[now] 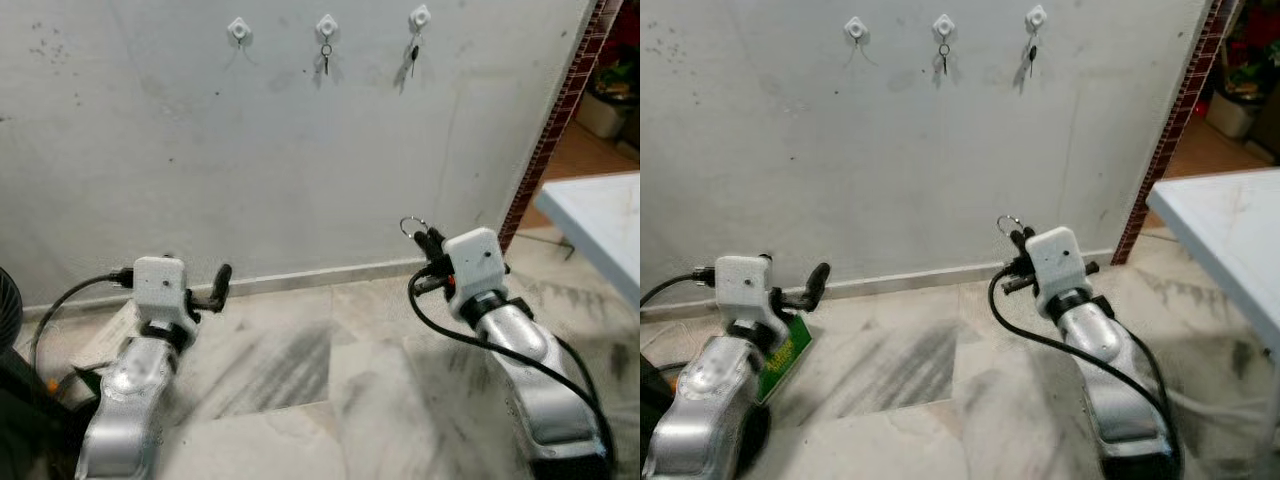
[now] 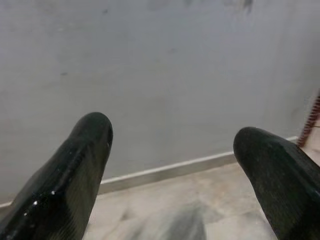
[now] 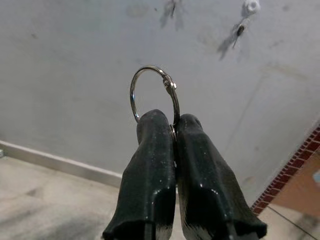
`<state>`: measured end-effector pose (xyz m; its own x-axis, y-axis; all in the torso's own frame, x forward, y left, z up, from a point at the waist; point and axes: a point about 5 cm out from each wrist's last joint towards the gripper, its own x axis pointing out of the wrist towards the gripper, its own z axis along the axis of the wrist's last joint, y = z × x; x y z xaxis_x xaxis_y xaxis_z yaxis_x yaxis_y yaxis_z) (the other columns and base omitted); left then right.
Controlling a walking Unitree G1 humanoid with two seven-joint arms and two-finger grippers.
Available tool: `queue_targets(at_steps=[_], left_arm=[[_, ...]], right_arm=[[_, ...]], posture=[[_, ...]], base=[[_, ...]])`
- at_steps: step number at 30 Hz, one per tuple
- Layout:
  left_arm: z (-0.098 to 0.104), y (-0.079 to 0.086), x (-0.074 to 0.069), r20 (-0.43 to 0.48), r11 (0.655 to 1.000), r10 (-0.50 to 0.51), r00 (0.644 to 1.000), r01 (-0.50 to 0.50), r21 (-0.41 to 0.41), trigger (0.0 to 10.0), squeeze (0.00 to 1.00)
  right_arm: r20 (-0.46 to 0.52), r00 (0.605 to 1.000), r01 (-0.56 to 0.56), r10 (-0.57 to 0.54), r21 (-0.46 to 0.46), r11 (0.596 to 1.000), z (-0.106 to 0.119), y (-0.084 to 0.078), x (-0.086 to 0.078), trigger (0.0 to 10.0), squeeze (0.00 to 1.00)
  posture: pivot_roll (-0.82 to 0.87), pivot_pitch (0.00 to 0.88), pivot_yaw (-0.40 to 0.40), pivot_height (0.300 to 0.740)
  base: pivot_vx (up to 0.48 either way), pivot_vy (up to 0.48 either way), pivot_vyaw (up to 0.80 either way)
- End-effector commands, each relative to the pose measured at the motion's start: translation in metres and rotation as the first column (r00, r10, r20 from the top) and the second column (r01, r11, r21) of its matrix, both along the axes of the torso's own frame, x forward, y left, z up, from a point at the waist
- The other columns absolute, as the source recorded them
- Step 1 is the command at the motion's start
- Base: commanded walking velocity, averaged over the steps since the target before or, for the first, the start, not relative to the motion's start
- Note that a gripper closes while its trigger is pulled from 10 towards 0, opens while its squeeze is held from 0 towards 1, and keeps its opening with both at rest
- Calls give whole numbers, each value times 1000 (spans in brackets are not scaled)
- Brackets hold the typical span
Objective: Hang keys on a hook
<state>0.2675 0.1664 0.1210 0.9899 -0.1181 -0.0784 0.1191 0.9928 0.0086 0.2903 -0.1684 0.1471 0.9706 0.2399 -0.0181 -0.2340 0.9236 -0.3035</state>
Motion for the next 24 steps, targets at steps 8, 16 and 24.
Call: queue_targets(at_steps=[8,16,24], left_arm=[[3,8,2,24,999,45,999,-46,26,10000,0],[4,5,4,28,1000,16,999,-17,16,10000,0],[5,1,4,38,1000,-21,999,22,-10,10000,0]], right_arm=[[43,998,-42,41,1,999,9,11,3,10000,0],[47,998,-45,44,8,999,10,13,4,10000,0],[54,997,-51,50,10,999,12,15,6,10000,0]], posture=[[2,0,48,740],[2,0,48,740],[1,0,49,740]], base=[[0,239,428],[0,0,544],[0,0,0]])
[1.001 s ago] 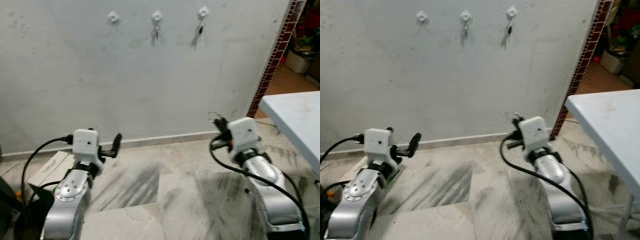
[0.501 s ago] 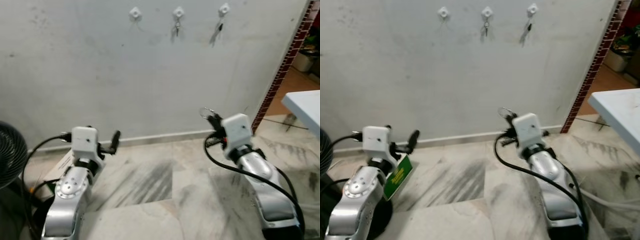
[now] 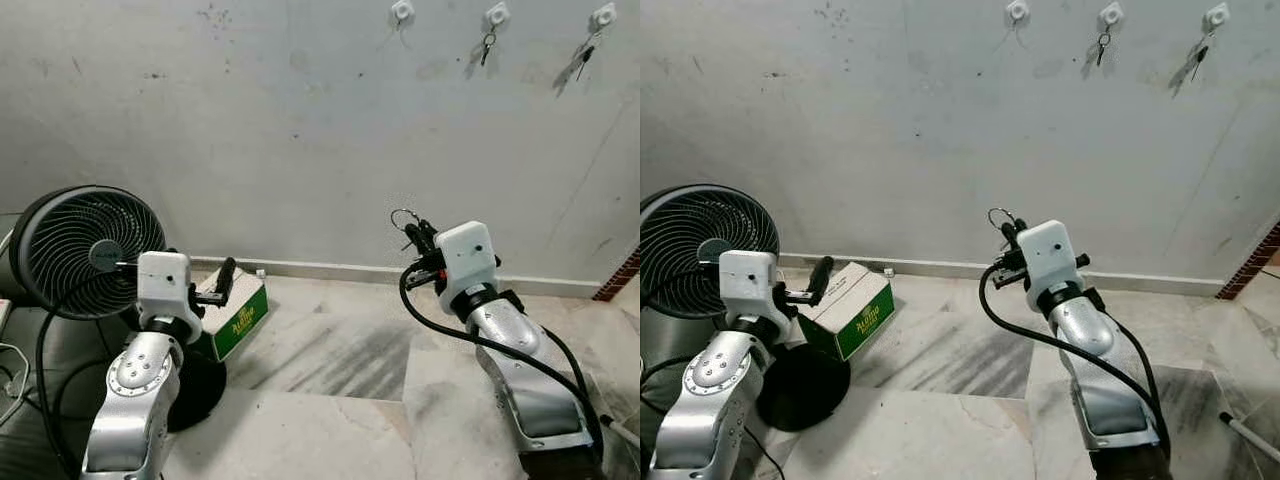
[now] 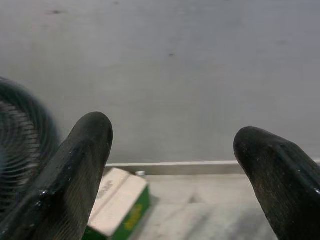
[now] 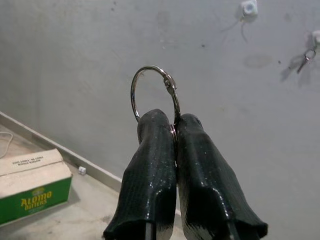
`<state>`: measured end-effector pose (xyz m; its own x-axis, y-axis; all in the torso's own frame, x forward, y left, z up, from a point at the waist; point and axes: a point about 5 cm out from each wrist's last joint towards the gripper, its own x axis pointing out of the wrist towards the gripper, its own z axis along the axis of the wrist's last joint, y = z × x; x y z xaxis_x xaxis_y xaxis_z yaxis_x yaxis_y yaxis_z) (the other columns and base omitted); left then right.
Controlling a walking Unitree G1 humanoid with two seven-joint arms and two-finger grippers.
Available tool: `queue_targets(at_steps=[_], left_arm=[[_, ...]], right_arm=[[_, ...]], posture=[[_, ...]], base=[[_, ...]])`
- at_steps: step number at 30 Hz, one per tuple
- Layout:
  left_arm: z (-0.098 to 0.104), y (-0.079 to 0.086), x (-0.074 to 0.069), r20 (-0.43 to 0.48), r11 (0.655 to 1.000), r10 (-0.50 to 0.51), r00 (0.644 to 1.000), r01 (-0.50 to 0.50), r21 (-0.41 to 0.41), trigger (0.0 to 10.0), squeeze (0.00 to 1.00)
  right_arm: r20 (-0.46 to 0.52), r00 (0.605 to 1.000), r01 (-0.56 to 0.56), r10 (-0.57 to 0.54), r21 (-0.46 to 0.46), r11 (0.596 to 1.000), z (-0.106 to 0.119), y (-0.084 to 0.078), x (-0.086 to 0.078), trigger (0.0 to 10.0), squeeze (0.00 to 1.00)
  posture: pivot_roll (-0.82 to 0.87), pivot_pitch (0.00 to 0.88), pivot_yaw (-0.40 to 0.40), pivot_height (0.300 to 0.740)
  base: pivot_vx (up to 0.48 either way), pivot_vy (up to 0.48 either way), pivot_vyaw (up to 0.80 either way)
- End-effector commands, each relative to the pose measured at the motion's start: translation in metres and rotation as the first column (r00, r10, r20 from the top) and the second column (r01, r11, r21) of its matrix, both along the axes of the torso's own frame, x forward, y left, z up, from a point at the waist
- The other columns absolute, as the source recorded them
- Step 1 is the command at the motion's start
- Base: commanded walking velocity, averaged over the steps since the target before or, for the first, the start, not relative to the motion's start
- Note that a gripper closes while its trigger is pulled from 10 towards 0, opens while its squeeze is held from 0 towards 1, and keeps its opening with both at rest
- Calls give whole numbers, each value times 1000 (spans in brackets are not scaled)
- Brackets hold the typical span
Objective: Hang keys on a hook
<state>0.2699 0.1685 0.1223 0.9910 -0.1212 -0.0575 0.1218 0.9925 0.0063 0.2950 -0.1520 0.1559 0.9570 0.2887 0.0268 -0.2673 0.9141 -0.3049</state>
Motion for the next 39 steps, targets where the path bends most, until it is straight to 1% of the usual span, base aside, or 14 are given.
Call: queue_targets(at_steps=[1,7,14,17,20,29,33,39], left_arm=[[4,-2,2,19,1000,-22,1000,22,-8,10000,0],[5,-5,4,23,999,-29,999,29,-15,10000,0],[8,-11,7,39,996,-77,996,79,-51,10000,0],[10,-14,7,45,992,-95,994,98,-76,10000,0],[10,-15,7,44,992,-96,994,99,-76,10000,0],[6,-21,3,38,988,-117,992,120,-95,10000,0],[5,-23,5,40,987,-127,991,130,-99,10000,0],[7,-29,12,62,984,-128,990,134,-116,10000,0]], right_arm=[[12,1000,2,-2,3,1000,4,-1,1,10000,0],[9,1000,26,-27,27,999,4,-2,1,10000,0],[0,999,32,-32,38,999,4,0,1,10000,0],[1,1000,20,-20,54,998,5,2,2,10000,0],[15,1000,13,-13,49,999,7,2,2,10000,0],[11,1000,11,-12,43,999,8,2,3,10000,0],[17,1000,9,-10,32,999,9,1,3,10000,0],[24,1000,-5,4,8,1000,15,-1,3,10000,0]], posture=[[0,0,45,740],[-2,0,43,740],[-8,0,47,740],[-8,0,44,740],[-8,0,44,740],[-10,0,36,740],[-29,0,29,740],[-55,0,-6,740]], base=[[0,0,0],[0,0,0],[0,0,0],[260,0,-673],[277,0,-546],[334,28,0],[370,247,0],[372,250,0]])
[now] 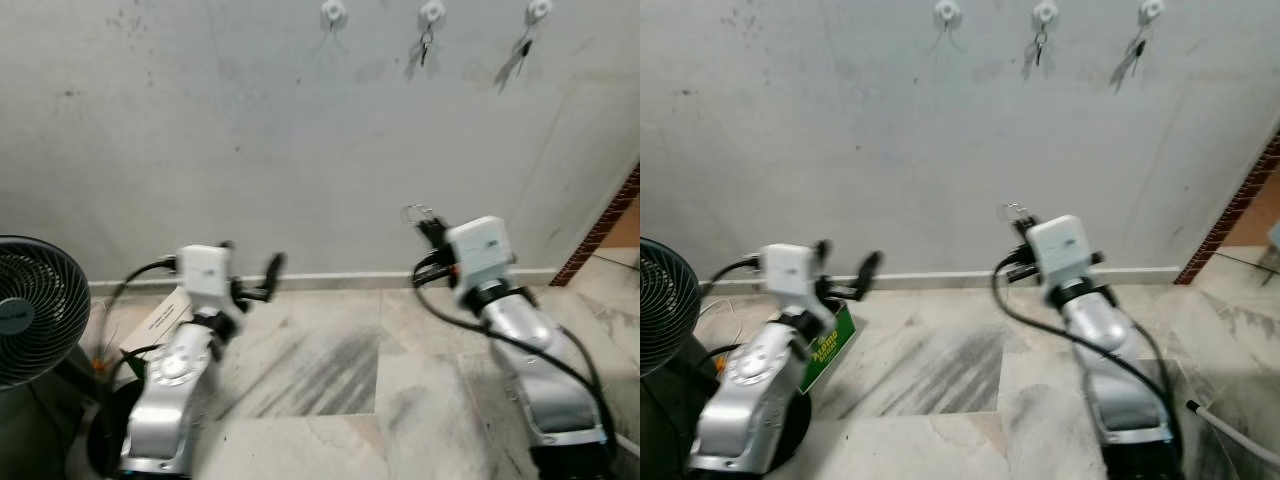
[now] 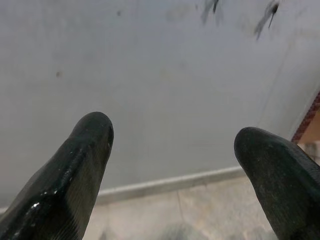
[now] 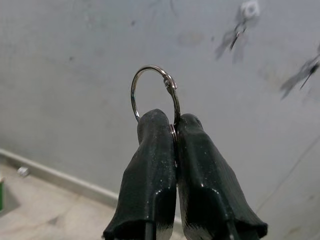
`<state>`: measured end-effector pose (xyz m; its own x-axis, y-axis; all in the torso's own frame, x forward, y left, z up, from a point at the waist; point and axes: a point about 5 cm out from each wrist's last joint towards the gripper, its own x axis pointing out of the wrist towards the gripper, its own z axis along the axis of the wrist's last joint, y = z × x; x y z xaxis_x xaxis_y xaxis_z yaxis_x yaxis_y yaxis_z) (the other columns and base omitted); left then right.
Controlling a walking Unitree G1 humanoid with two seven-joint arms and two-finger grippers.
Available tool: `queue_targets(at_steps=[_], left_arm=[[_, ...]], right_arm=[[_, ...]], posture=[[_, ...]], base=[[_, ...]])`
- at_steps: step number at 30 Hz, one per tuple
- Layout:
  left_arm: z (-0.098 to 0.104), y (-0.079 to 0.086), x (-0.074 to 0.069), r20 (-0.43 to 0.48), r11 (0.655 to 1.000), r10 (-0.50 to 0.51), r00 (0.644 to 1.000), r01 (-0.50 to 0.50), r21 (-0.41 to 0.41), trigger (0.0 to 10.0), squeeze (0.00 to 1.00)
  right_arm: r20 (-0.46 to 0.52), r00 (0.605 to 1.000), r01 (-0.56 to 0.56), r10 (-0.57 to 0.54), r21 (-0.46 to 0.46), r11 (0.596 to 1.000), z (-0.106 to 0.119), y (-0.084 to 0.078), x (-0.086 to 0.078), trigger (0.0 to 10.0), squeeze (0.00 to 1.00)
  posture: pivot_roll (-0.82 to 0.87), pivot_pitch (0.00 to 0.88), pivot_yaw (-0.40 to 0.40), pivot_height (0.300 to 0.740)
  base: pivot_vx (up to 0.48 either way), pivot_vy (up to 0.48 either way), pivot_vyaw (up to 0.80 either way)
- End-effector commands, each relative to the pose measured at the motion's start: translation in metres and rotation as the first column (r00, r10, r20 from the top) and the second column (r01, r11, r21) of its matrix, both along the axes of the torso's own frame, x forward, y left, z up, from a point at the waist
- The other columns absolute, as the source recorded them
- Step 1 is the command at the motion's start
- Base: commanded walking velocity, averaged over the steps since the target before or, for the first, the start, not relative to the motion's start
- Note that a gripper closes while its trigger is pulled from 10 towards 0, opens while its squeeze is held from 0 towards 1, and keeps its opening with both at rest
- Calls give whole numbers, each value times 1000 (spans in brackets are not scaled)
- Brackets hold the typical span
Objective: Hang keys on a hook
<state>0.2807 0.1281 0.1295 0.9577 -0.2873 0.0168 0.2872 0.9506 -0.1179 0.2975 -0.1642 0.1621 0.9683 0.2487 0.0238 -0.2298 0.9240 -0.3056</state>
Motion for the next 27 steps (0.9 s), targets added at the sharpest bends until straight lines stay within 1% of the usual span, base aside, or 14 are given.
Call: queue_targets(at_steps=[1,5,11,20,27], left_arm=[[0,11,2,9,999,37,999,-37,13,10000,0],[0,8,2,12,999,40,999,-40,4,10000,0],[-2,8,1,12,999,44,999,-45,2,10000,0],[-1,9,3,17,999,52,998,-52,0,10000,0],[-3,7,2,11,999,46,999,-46,3,10000,0]], right_arm=[[27,998,-48,48,5,999,9,11,1,10000,0],[30,998,-59,59,-8,998,11,12,3,10000,0],[46,995,-84,85,-17,996,16,20,5,10000,0],[48,996,-79,80,-16,997,15,22,6,10000,0],[44,996,-71,72,-16,997,13,21,5,10000,0]], posture=[[-55,0,-6,740],[-57,0,-24,740],[-55,0,-25,740],[-55,0,-21,740],[-54,0,-11,740]], base=[[379,251,0],[386,247,0],[382,251,0],[383,251,0],[373,0,0]])
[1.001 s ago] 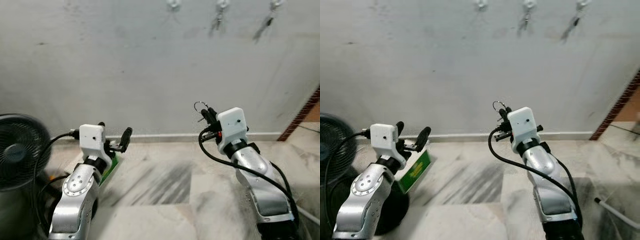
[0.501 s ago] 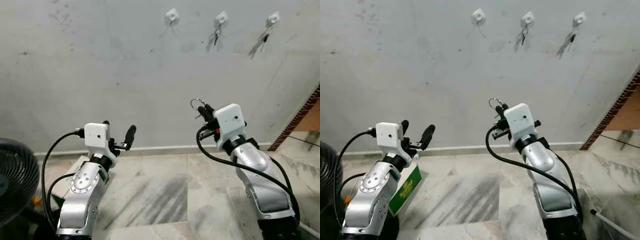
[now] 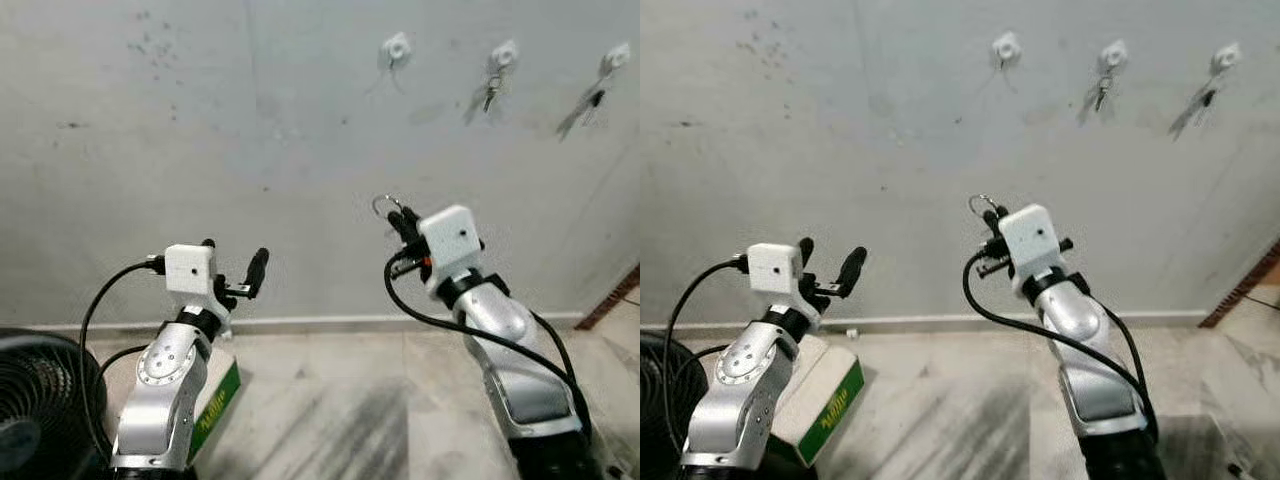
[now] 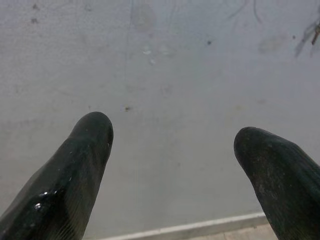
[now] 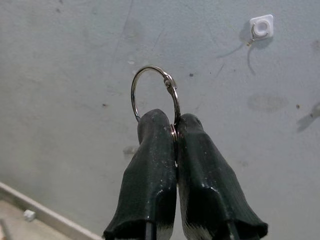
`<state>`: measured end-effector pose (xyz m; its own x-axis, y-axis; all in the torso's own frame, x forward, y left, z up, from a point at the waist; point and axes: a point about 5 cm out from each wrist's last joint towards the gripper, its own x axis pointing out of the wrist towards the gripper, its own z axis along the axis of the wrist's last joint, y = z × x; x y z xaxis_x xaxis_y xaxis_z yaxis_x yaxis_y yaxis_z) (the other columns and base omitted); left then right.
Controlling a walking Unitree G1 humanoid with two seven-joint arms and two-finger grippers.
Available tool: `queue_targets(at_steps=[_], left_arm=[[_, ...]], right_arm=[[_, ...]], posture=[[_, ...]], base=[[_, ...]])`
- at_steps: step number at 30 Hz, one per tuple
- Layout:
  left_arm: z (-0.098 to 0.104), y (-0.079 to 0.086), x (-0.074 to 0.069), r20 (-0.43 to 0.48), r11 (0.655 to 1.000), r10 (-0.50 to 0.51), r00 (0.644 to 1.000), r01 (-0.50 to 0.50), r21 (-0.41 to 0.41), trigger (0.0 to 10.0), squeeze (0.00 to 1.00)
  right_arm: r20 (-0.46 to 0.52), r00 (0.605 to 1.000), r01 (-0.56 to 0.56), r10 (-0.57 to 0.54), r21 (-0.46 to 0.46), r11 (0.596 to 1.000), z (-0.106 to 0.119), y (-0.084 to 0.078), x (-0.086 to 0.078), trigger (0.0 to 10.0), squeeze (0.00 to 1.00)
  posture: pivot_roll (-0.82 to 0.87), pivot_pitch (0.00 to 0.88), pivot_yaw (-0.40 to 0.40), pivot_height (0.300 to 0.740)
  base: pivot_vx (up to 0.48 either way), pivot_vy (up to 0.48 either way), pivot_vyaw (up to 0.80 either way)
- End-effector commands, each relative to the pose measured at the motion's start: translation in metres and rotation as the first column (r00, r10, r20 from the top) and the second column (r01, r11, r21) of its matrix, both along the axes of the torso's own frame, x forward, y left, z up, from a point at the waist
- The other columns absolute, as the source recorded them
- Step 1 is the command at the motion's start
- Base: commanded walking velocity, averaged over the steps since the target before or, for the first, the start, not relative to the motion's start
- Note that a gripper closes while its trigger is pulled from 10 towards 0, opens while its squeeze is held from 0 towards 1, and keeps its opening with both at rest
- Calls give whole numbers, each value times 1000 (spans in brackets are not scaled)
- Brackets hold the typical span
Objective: Hang keys on a hook
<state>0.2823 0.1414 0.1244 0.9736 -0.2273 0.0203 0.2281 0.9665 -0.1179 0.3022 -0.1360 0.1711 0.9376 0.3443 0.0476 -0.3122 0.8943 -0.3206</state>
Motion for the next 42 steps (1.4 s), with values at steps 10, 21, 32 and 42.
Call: queue_targets(at_steps=[10,21,32,42], left_arm=[[4,-4,2,13,1000,-8,1000,8,12,10000,0],[2,-5,1,4,1000,-14,1000,14,9,10000,0],[1,-5,1,0,1000,-13,1000,13,10,10000,0],[2,-2,2,6,1000,11,1000,-11,11,10000,0]], right_arm=[[15,999,37,-37,-2,999,3,-6,0,10000,0],[12,999,42,-42,-6,999,2,-6,0,10000,0],[8,999,39,-39,-13,999,1,-6,0,10000,0],[13,999,32,-32,-16,999,2,-5,2,10000,0]], posture=[[-51,0,-2,740],[-49,0,0,740],[-50,0,-2,740],[-47,0,-1,740]], base=[[27,-120,0],[0,-406,0],[0,-361,0],[0,-264,0]])
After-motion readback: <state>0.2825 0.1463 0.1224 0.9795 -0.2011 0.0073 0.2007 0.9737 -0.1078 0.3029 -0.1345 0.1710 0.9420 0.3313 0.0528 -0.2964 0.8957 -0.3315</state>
